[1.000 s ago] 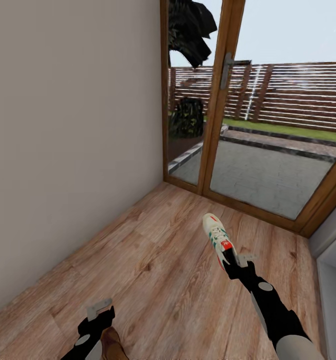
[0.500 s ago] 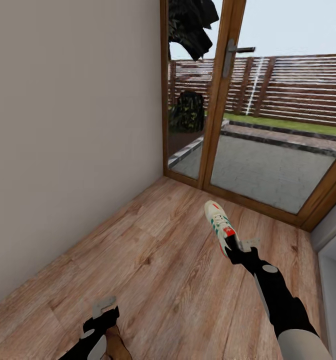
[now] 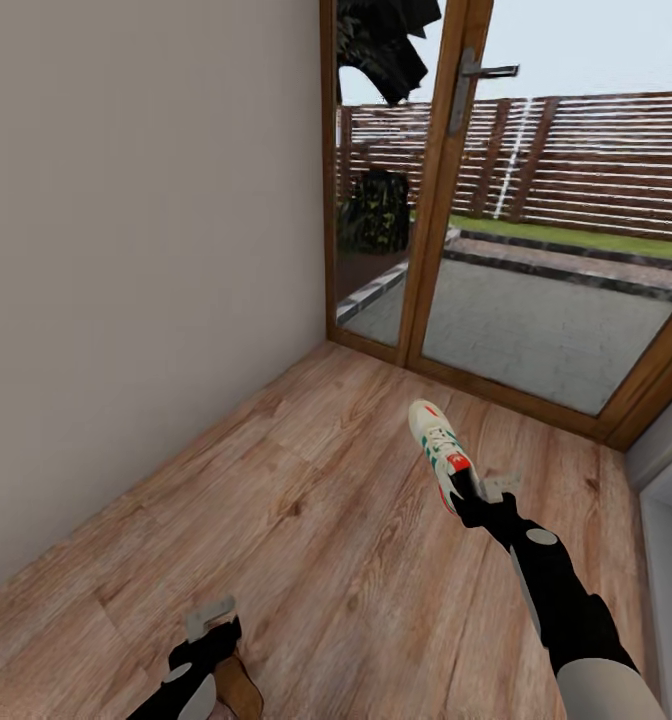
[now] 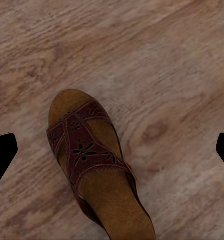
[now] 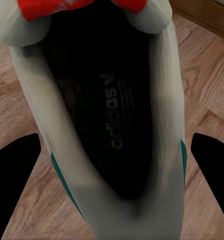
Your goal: Pick up the two gym shoes and the two sandals from the corridor floor and place them onto the hallstand (shoe rack) in the corridor, making sure they are on the rack and not on the floor. Arrange them so the two gym shoes are next to each other and the two sandals are next to each other.
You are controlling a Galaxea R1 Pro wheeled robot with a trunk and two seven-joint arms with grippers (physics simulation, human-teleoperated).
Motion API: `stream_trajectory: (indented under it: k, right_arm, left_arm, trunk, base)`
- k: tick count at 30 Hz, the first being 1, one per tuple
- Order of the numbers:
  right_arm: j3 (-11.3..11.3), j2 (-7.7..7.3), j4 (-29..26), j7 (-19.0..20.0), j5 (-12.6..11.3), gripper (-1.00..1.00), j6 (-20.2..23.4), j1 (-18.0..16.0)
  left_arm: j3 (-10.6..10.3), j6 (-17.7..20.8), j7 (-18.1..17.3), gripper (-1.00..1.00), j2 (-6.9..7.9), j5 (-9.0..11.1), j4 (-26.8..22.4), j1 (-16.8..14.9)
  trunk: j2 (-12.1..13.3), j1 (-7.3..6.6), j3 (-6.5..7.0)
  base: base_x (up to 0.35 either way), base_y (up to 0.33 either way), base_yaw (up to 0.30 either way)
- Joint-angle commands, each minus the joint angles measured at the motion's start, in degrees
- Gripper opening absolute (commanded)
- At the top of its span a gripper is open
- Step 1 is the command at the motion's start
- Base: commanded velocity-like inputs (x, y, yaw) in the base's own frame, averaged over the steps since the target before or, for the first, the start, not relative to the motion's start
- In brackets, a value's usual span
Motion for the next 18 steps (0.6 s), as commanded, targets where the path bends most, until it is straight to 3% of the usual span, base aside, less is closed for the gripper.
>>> stream_trajectory:
  k: [1, 18]
  right_arm:
    - [-0.1, 0.03, -0.1, 0.5, 0.5, -1.0, 0.2, 0.0]
    - [-0.2, 0.03, -0.1, 0.5, 0.5, -1.0, 0.2, 0.0]
  left_arm:
    - [-0.1, -0.2, 0.1, 1.0, -0.03, 0.6, 0.0, 0.0]
    - [0.0, 0.0, 1.0, 1.0, -1.11, 0.7, 0.0, -0.1]
  trunk:
    - [-0.4, 0.21, -0.32]
    - [-7.3, 3.95, -4.92]
  base:
    - [0.0, 0.0, 0.0]
    - [0.0, 0.0, 0.0]
